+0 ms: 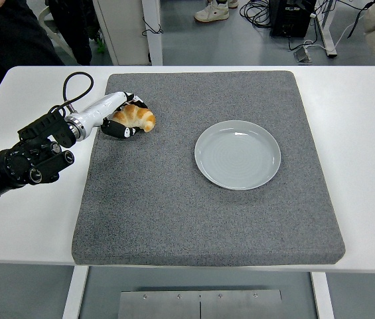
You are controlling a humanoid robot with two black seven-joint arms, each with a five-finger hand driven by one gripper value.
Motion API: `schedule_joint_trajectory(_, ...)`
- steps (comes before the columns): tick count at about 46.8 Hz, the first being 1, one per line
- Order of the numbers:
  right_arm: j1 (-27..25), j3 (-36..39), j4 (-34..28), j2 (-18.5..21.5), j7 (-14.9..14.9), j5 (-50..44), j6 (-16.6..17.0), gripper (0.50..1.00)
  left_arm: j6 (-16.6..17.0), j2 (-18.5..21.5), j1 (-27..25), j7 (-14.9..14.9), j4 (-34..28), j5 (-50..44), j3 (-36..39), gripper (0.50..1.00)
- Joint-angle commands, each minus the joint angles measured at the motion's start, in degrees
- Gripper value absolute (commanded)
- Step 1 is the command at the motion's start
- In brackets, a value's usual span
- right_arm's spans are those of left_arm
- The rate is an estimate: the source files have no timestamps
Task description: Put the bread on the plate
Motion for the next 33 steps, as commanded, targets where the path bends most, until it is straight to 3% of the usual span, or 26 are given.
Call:
schedule_joint_trajectory(1, 0.00, 0.02, 0.00, 0.00, 0.00, -0.01, 0.07, 1.000, -0.20, 0.11, -0.23, 0.14, -0.01, 0.00, -0.01, 0.500)
schedule_joint_trajectory(19, 0.00, 0.02, 0.00, 0.00, 0.00, 0.08, -0.02, 1.000, -0.37, 0.90, -2.87, -0.21, -0.01, -2.19, -0.45, 0.500)
schedule_joint_trajectory(33, 0.00, 0.02, 0.01, 0.00, 0.00, -0.01, 0.07, 1.000, -0.64, 3.10, -9.37, 0.32, -0.01, -3.25, 0.08, 0.500)
